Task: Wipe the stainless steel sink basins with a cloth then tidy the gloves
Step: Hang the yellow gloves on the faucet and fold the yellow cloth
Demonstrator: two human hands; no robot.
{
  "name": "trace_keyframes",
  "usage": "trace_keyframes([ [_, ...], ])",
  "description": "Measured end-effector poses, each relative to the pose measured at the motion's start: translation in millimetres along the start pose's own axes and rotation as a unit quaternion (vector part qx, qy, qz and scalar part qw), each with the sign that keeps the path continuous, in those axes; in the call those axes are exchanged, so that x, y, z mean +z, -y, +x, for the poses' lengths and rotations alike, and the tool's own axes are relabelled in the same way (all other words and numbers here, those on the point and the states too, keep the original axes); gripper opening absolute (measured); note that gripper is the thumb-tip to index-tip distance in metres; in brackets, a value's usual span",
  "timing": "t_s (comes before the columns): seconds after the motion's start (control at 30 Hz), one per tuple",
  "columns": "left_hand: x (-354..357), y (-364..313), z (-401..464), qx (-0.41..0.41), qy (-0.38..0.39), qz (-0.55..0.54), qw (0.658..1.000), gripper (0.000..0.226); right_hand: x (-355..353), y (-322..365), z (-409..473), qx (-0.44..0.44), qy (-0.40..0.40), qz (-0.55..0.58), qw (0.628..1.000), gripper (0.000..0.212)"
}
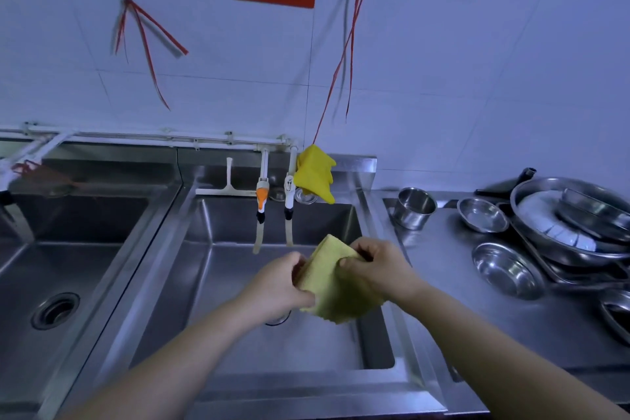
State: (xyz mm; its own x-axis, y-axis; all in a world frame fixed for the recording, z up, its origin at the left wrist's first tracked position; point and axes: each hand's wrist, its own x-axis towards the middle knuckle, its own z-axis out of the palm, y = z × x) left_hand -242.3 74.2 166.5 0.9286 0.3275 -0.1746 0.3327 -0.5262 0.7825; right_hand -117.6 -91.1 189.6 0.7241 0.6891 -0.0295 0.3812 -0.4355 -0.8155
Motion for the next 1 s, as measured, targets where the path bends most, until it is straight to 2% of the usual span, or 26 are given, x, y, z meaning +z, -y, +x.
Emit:
trace_keyframes([
  [0.07,11.9,6.4,13.9,-0.029,-0.004,-0.057,0.998,0.033,-9.1,-18.9,9.4,0.036,-0.013,0.023,0.999,0.015],
  [0.13,23.1,8.5,31.8,-0.072,-0.031,-0.184,0.980,0.030,-16.9,-40.7,20.6,0.078,-0.028,0.035,0.996,0.013],
  [0.2,37.1,5.2,58.1,-0.125,-0.048,-0.316,0.939,0.020,-22.2,-65.4,35.8,0.108,-0.043,0.035,0.993,0.017],
  [0.27,56.5,0.1,90.5,-0.177,-0.047,-0.387,0.904,0.011,-26.4,-90.9,56.7,0.130,-0.062,0.030,0.989,0.023],
  [0.33,80.2,-5.7,128.2,-0.224,-0.045,-0.396,0.890,0.019,-32.1,-116.7,82.8,0.154,-0.078,0.026,0.985,0.023],
  [0.43,112.3,-10.1,187.8,-0.289,-0.053,-0.359,0.886,0.026,-45.2,-158.7,124.5,0.196,-0.092,0.032,0.976,0.022],
  [0.53,132.8,-8.7,241.2,-0.303,-0.024,-0.374,0.876,0.021,-61.8,-199.7,162.4,0.224,-0.099,0.035,0.969,0.026],
  [0.6,142.3,-6.3,273.9,-0.282,-0.007,-0.382,0.880,0.012,-72.0,-223.1,187.0,0.235,-0.109,0.041,0.965,0.026],
  [0.63,145.8,-6.6,288.9,-0.270,-0.005,-0.388,0.881,0.014,-76.5,-233.5,199.2,0.239,-0.114,0.044,0.963,0.025],
  [0.7,152.3,-7.2,318.6,-0.247,-0.014,-0.384,0.890,0.037,-84.6,-250.3,224.0,0.241,-0.125,0.044,0.961,0.022],
  [0.8,156.1,-9.9,355.1,-0.185,-0.033,-0.334,0.924,0.062,-92.8,-268.3,260.3,0.242,-0.132,0.053,0.960,0.021],
  [0.93,161.7,-3.3,392.9,-0.122,-0.047,-0.269,0.954,0.073,-91.8,-285.7,295.5,0.252,-0.088,0.065,0.961,0.019],
  [1.0,166.6,2.1,404.3,-0.123,-0.047,-0.230,0.964,0.082,-87.0,-294.5,301.3,0.254,-0.067,0.069,0.962,0.034],
])
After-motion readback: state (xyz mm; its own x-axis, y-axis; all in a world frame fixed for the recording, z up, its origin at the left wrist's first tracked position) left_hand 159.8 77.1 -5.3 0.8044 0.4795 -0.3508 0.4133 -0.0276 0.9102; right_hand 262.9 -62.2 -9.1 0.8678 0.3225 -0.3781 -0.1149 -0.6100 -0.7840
